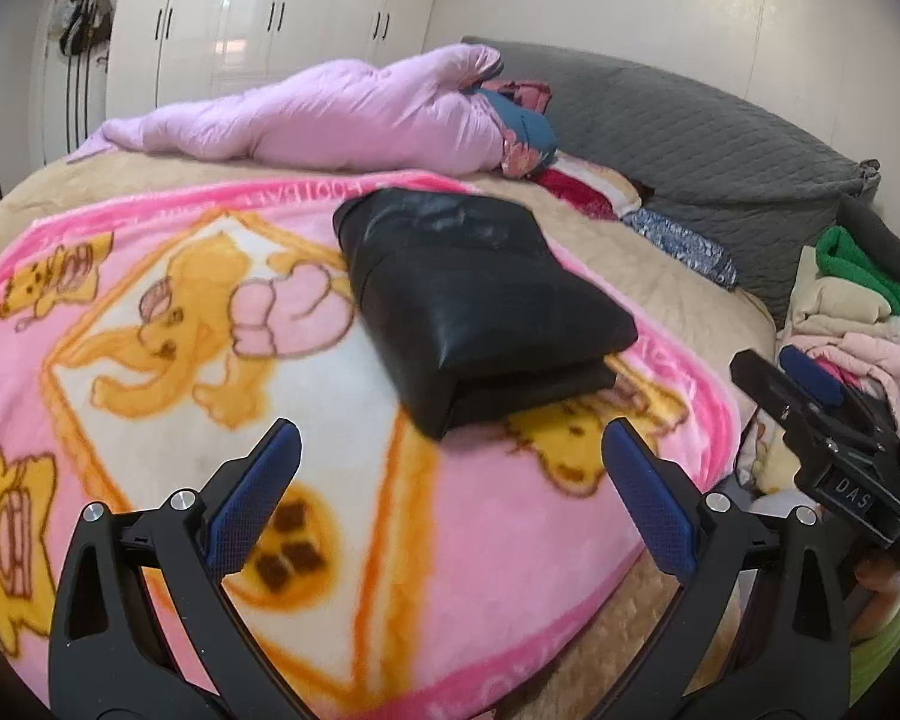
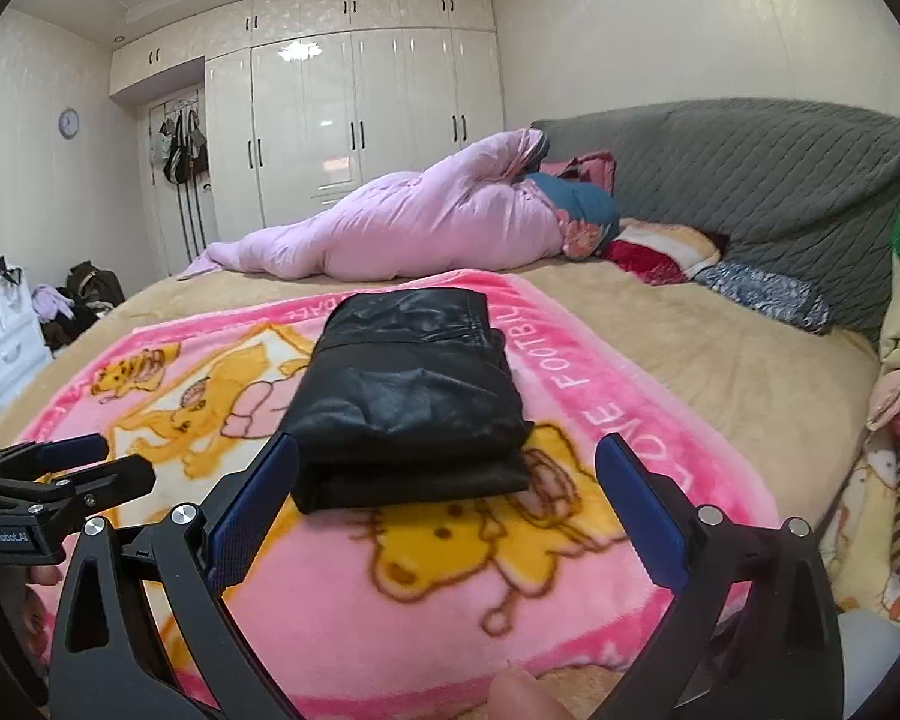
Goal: Fold large clothes
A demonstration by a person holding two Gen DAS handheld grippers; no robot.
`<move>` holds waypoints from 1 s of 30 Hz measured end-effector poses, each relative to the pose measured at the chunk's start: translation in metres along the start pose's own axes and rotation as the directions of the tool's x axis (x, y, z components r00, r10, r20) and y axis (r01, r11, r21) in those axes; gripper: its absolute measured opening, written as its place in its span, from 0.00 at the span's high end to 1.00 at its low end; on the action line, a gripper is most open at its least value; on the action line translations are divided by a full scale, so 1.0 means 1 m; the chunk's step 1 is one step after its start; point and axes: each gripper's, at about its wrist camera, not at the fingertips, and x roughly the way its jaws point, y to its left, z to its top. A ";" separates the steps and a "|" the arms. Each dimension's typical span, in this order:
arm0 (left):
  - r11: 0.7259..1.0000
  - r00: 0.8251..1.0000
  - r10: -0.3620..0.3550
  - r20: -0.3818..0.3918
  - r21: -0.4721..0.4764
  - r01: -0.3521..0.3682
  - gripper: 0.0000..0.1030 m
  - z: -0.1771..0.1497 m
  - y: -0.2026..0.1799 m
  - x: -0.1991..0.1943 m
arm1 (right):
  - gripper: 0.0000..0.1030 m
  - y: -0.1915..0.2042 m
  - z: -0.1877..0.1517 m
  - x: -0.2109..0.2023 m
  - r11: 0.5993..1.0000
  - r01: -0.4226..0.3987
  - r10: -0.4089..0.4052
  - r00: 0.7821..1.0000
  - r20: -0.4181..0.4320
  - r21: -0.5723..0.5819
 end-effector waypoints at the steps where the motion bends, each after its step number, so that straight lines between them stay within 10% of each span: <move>1: 1.000 1.000 0.001 -0.003 -0.004 -0.001 0.09 -0.003 0.001 0.001 | 0.04 0.000 -0.004 0.000 1.000 0.006 -0.006 1.000 -0.001 0.003; 30: 0.998 0.997 0.042 -0.061 -0.049 -0.045 0.09 -0.032 0.025 0.017 | 0.04 -0.001 -0.062 0.031 0.997 0.058 -0.048 0.985 -0.167 0.052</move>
